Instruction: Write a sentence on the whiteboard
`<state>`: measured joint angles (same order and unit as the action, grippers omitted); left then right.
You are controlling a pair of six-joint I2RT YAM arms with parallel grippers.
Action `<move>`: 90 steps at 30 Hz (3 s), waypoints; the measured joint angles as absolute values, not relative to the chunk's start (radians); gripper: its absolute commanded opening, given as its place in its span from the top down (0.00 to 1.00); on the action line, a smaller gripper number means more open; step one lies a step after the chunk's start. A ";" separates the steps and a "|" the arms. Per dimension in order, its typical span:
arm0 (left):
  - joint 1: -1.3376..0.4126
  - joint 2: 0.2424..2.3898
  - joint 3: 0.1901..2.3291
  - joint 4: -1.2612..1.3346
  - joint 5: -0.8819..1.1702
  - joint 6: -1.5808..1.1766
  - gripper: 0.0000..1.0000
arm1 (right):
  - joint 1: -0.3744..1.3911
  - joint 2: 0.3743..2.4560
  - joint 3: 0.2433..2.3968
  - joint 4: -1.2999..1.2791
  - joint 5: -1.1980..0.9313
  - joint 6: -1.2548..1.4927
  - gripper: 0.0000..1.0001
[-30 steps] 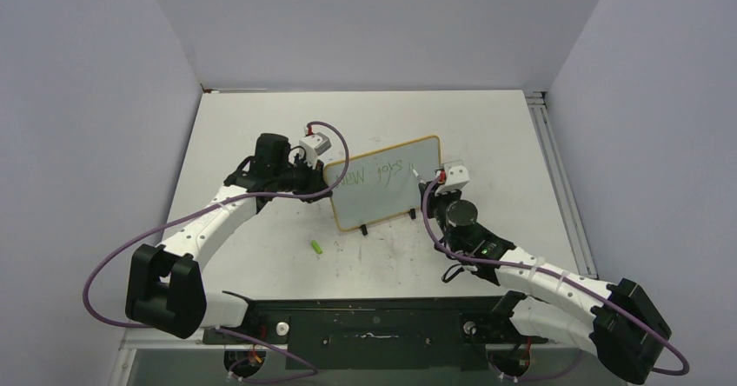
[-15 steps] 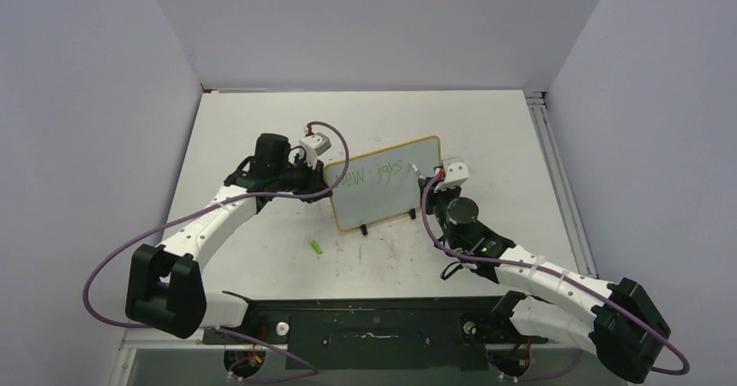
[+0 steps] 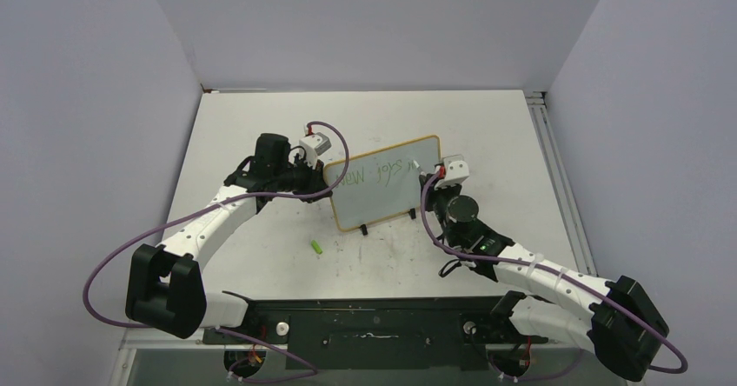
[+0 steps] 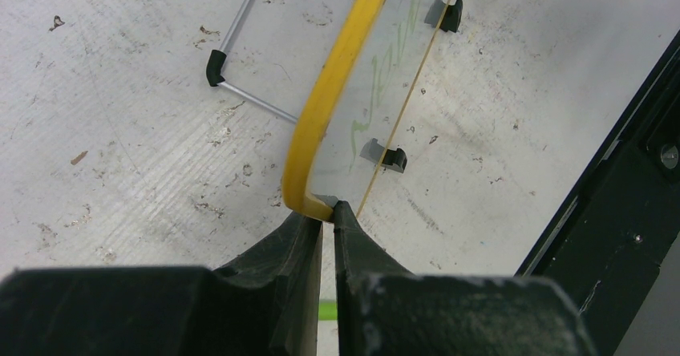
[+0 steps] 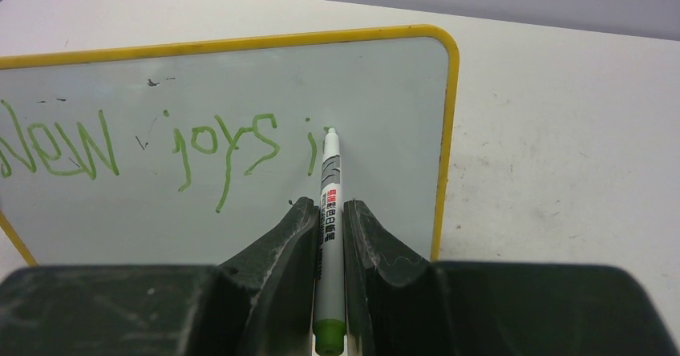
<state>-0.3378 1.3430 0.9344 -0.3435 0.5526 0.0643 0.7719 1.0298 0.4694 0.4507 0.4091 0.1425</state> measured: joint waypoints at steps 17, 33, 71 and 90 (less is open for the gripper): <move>-0.338 1.343 0.934 -0.344 0.553 0.064 1.00 | 0.759 1.030 0.469 0.448 0.427 0.152 0.95; -0.338 1.343 0.934 -0.344 0.553 0.064 1.00 | 0.759 1.023 0.442 0.414 0.428 0.200 0.95; -0.339 1.343 0.934 -0.344 0.553 0.064 1.00 | 0.738 0.904 0.424 0.338 0.394 0.224 0.95; -0.339 1.343 0.935 -0.344 0.553 0.064 1.00 | 0.601 0.869 0.424 0.344 0.207 0.222 0.95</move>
<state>-0.3389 1.3430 0.9348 -0.3435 0.5529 0.0643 0.6010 0.8688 0.4240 0.3435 0.2066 0.2218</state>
